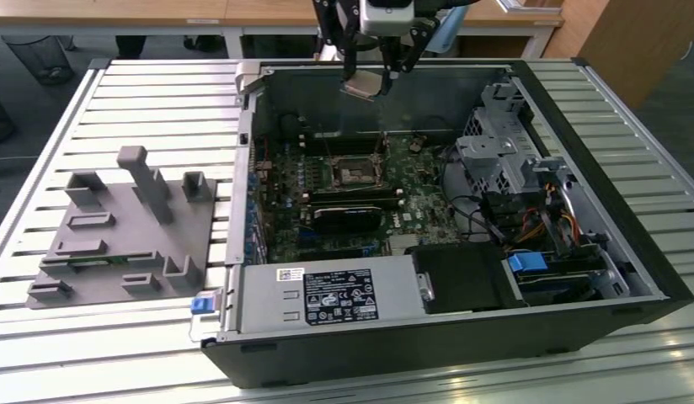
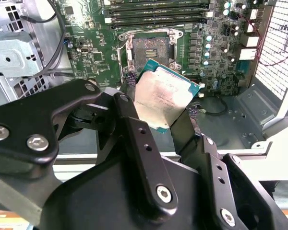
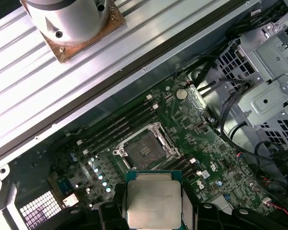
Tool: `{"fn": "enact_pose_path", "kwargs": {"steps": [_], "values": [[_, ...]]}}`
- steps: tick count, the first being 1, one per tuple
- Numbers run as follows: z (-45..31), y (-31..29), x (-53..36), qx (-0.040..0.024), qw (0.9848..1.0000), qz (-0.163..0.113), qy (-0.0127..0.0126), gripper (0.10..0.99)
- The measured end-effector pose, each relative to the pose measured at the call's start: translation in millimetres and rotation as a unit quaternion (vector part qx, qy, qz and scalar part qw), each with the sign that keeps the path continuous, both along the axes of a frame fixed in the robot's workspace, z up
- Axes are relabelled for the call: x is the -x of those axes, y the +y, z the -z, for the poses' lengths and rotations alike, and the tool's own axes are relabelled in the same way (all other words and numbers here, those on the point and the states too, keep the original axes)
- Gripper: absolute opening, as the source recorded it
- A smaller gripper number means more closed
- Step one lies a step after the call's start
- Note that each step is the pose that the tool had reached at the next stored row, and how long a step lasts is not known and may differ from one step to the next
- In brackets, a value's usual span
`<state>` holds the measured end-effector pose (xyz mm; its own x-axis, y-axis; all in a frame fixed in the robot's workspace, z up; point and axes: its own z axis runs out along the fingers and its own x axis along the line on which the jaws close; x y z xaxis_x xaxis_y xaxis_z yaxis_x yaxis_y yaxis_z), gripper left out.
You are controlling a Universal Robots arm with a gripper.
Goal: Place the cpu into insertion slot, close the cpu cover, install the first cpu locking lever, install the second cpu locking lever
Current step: 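Place the cpu into insertion slot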
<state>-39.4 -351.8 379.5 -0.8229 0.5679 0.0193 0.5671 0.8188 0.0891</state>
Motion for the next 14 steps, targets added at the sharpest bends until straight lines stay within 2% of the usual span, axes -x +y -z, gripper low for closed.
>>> {"fn": "enact_pose_path", "kwargs": {"steps": [14], "values": [[0.0,0.0,0.0,0.0000,0.9999,0.015,0.0000,0.541]]}}
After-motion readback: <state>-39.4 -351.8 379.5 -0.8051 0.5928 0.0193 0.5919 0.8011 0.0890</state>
